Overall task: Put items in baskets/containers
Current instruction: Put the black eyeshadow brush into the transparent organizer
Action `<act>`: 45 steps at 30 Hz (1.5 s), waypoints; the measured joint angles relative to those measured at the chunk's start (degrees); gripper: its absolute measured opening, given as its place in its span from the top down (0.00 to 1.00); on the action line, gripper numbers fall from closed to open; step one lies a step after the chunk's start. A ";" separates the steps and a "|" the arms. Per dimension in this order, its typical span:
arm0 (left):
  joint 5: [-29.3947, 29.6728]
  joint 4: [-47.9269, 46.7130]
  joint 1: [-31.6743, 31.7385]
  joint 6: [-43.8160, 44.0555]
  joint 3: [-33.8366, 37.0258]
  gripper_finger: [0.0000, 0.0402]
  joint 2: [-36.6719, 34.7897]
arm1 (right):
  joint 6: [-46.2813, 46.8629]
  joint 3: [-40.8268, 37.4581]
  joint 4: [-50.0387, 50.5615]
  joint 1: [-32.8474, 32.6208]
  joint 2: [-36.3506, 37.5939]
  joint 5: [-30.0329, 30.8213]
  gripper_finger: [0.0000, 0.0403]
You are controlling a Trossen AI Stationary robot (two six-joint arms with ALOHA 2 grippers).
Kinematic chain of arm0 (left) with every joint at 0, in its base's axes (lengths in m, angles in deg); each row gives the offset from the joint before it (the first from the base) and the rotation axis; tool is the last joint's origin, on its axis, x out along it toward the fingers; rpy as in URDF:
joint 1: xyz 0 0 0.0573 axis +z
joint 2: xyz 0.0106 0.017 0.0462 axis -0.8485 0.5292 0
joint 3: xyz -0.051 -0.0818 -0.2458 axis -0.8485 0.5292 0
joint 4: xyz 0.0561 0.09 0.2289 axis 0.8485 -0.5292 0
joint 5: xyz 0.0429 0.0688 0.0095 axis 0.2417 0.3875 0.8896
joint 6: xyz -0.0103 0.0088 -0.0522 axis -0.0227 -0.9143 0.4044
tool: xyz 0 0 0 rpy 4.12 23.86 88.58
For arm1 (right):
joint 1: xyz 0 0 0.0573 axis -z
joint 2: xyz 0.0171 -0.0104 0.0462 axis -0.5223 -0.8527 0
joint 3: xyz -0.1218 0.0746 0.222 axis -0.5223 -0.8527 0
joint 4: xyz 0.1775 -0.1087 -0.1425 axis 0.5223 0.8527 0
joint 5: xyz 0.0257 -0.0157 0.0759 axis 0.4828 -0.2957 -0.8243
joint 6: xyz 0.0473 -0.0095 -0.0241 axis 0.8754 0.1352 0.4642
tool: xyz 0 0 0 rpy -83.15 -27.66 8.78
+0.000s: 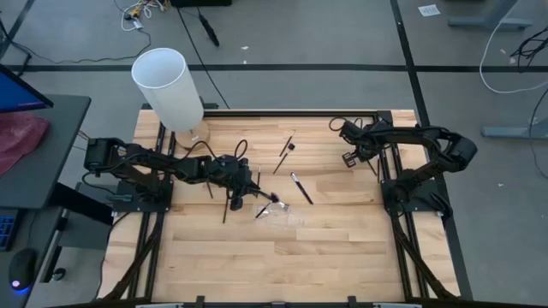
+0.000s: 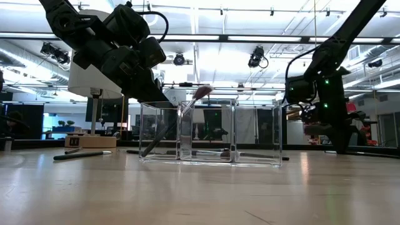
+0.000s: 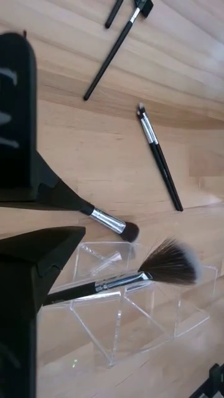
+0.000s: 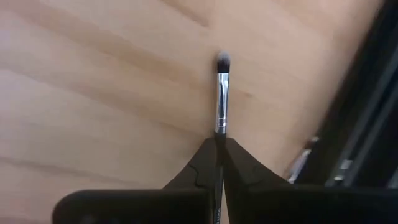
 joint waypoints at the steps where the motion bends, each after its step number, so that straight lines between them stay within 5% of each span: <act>1: 0.01 -0.02 0.00 -0.42 0.00 0.87 0.00 | 0.31 0.80 0.41 -0.44 0.24 -1.93 0.99; 7: 0.02 0.02 0.07 -0.67 0.00 0.87 0.00 | 0.35 5.13 -0.94 -1.21 1.21 -16.60 1.00; 11: 0.02 0.07 0.07 -0.65 0.00 0.87 0.00 | 1.61 5.59 -6.11 -3.50 0.09 -18.24 1.00; 32: 0.02 0.13 0.07 -0.28 0.00 0.87 0.00 | 12.63 5.87 -17.14 -14.06 -5.63 -13.02 0.99; 45: 0.02 0.09 0.07 -0.23 0.00 0.87 0.00 | 10.50 5.76 -19.57 -14.74 -5.76 -11.73 0.74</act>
